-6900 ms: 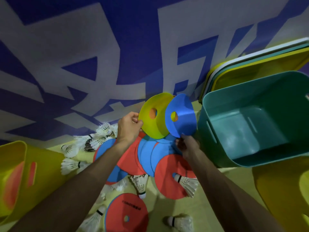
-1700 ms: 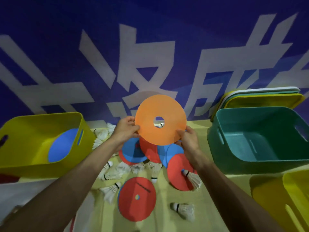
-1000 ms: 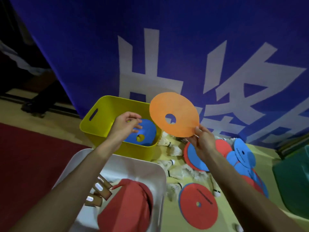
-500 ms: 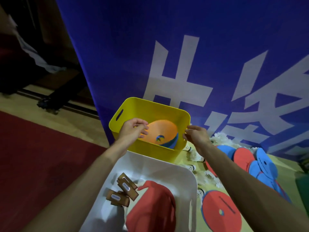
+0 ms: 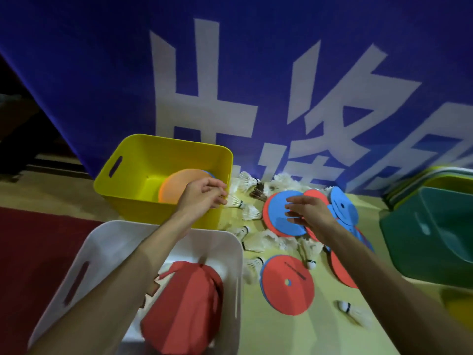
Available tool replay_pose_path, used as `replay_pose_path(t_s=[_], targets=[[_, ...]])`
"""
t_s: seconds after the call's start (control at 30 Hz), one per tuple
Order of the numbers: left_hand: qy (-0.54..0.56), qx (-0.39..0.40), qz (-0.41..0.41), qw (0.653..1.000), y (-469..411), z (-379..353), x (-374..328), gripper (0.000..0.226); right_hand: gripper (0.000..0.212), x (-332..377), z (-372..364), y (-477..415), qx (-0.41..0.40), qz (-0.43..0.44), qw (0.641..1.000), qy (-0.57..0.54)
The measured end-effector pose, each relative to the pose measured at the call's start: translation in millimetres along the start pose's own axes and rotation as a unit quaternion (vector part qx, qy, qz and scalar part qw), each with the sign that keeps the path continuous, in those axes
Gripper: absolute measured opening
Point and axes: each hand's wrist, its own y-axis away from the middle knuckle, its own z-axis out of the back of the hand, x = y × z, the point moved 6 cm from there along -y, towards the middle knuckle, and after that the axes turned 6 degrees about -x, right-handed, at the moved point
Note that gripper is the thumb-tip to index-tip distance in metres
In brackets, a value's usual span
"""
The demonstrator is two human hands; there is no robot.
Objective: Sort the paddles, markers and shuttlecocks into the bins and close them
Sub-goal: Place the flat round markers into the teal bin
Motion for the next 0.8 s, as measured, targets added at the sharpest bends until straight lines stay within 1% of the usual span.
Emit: replay_pose_path(t_s=[0.13,0.2,0.33,0.5,0.6,0.7,0.77,0.8], targets=[[-0.024,0.024,-0.009,0.999,14.8,-48.5,-4.9,0.017,0.015,-29.7,46.9,-6.9,-0.005,0.002,1.0,0.01],[-0.041,0.031,-0.01,0.999,23.2,-74.1,-6.7,0.014,0.017,-42.0,68.3,-6.7,-0.001,0.002,1.0,0.011],[-0.076,0.052,-0.007,0.996,38.1,-132.3,-4.8,0.02,0.019,-73.4,114.4,-10.3,-0.004,0.009,1.0,0.004],[-0.11,0.062,0.034,0.991,61.6,-196.7,16.6,0.017,0.019,-119.7,167.3,-22.7,-0.016,0.01,1.0,0.022],[-0.124,0.071,0.061,0.988,75.0,-227.5,37.0,0.018,0.02,-149.7,194.6,-30.3,-0.042,0.01,0.998,0.045],[-0.126,0.067,0.092,0.986,80.7,-249.2,60.4,0.019,0.019,-183.6,218.0,-38.8,-0.07,-0.004,0.993,0.09],[-0.134,0.064,0.113,0.983,81.5,-257.6,78.8,0.021,0.024,-202.3,227.2,-43.1,-0.073,-0.01,0.989,0.132],[-0.142,0.065,0.119,0.981,82.5,-260.4,86.7,0.02,0.025,-208.4,230.1,-46.2,-0.079,-0.001,0.985,0.151]])
